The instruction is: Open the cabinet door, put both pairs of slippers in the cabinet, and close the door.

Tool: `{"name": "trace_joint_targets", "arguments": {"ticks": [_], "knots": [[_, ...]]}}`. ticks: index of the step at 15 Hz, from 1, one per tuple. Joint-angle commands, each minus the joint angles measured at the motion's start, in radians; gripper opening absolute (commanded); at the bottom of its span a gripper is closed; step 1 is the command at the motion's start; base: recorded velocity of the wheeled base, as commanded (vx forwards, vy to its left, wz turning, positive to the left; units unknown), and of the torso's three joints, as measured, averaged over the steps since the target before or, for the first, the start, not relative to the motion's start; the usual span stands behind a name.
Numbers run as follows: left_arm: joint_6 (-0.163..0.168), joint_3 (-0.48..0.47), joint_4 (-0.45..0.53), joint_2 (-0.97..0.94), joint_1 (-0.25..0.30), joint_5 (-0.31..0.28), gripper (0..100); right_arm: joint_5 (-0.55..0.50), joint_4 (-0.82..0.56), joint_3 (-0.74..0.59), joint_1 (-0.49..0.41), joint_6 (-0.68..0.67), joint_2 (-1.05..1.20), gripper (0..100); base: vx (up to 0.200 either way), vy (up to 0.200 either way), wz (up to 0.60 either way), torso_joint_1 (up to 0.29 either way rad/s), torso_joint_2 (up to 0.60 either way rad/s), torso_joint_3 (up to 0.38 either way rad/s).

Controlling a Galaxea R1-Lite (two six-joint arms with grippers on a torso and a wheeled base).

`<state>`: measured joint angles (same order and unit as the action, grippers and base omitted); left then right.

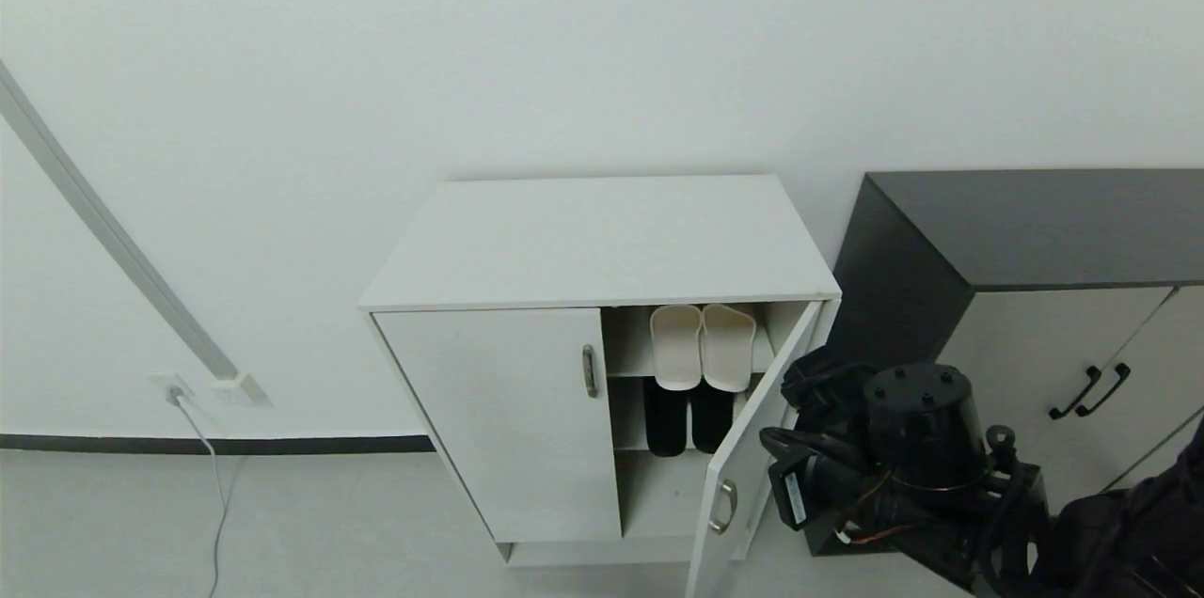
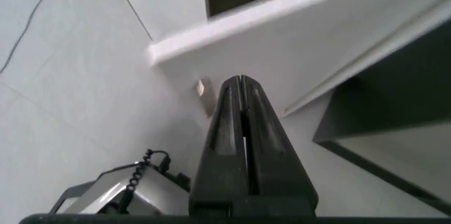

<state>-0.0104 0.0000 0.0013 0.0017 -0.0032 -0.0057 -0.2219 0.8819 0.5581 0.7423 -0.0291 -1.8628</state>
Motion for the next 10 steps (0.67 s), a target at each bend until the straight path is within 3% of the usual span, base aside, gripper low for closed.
{"name": "trace_joint_targets", "arguments": {"ticks": [1,10], "knots": [[0.000,0.000,-0.001,0.000,0.000,0.000,0,0.001,0.002,0.011,0.003,-0.002,-0.027,0,0.000,0.000,0.00,0.000,0.00,0.000],[-0.002,0.000,0.000,0.000,0.000,0.001,0,0.001,0.002,0.158,-0.023,-0.003,-0.131,0,0.000,0.000,0.00,0.000,0.00,0.000]]}}
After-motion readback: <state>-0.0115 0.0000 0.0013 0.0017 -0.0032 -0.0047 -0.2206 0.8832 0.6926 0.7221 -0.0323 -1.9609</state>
